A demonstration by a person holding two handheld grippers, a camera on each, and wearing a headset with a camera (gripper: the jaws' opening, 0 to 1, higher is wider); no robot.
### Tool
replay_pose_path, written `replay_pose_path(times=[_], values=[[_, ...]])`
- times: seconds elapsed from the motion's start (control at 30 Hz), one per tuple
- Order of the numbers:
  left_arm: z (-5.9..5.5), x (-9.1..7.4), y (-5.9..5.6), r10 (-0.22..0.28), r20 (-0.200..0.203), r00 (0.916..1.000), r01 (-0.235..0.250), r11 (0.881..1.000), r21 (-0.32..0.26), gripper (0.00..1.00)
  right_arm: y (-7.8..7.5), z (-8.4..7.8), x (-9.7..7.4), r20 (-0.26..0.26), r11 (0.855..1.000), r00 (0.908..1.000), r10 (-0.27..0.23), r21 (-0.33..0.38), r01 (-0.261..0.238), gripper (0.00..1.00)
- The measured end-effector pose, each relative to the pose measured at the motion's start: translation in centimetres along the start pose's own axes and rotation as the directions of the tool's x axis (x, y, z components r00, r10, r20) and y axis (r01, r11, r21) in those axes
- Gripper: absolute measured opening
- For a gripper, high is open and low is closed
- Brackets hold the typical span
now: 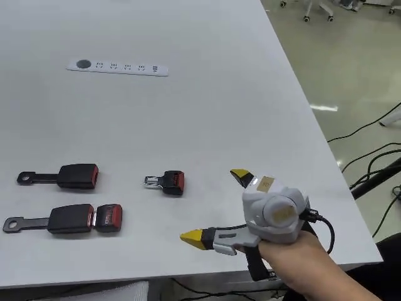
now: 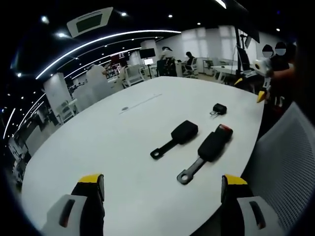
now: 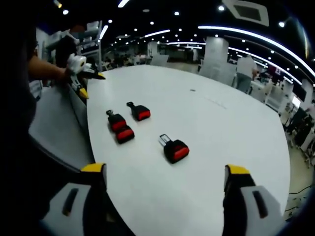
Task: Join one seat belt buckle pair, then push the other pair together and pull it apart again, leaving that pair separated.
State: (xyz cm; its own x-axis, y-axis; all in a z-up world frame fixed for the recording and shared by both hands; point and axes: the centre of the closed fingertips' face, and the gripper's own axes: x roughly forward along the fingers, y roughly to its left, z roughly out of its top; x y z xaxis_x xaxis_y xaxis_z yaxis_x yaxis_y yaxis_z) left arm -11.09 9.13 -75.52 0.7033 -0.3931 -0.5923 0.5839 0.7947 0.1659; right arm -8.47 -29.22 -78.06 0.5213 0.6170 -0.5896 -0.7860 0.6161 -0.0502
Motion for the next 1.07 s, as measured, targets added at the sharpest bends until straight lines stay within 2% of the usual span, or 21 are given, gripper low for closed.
replay_pose_path(times=[0.1, 0.2, 0.33, 0.37, 0.4, 0.57, 0.77, 0.87, 0.9, 1.07], values=[[0.1, 0.0, 0.0, 0.0, -0.001, 1.0, 0.0, 1.0, 0.019, 1.0, -0.3, -0.1, -0.1, 0.003, 1.0, 1.0, -0.009, 0.017, 0.009, 1.0], [-0.3, 0.2, -0.2, -0.001, -0.013, 0.9999, 0.001, 0.999, 0.04, 1.0, -0.3, -0.3, -0.2, 0.001, 0.999, 0.9999, -0.017, 0.04, 0.017, 1.0], [-0.9, 1.0, -0.1, 0.013, -0.008, 0.9999, -0.012, 0.999, 0.053, 1.0, 0.0, -0.3, 0.0, 0.014, 0.997, 0.9996, -0.023, 0.07, 0.022, 1.0], [-1.2, 1.1, 0.1, 0.012, -0.016, 0.9998, -0.011, 0.996, 0.093, 1.0, 0.2, -0.3, 0.2, 0.016, 0.998, 0.9997, -0.021, 0.068, 0.02, 1.0], [-1.4, 1.2, 0.2, 0.019, -0.024, 0.9995, -0.017, 0.994, 0.104, 1.0, 0.7, -0.4, 0.5, 0.014, 0.998, 0.9999, -0.01, 0.062, 0.009, 1.0], [-1.8, 1.3, -0.6, 0.001, -0.023, 0.9997, 0.002, 0.992, 0.125, 1.0, 1.9, -0.3, 0.9, 0.006, 0.997, 0.9999, 0.012, 0.075, -0.012, 1.0], [-1.8, 1.2, -0.5, 0.008, -0.023, 0.9997, -0.006, 0.993, 0.118, 1.0, 2.2, -0.2, 1.0, -0.007, 0.998, 1.0, 0.0, 0.07, 0.001, 1.0], [-3.1, 1.4, -0.5, 0.005, -0.061, 0.9982, 0.004, 0.989, 0.147, 0.99, 2.6, 0.3, 1.2, -0.006, 0.999, 1.0, 0.004, 0.035, -0.004, 1.0], [-3.2, 1.5, -0.6, 0.004, -0.062, 0.9981, 0.005, 0.989, 0.147, 0.99, 2.7, 0.5, 1.4, -0.008, 1.0, 0.9999, 0.008, 0.03, -0.008, 1.0], [-3.0, 1.5, -0.7, -0.001, -0.057, 0.9984, 0.009, 0.989, 0.148, 0.99, 2.4, 1.3, 1.4, 0.012, 0.999, 0.9999, -0.01, 0.044, 0.009, 1.0]])
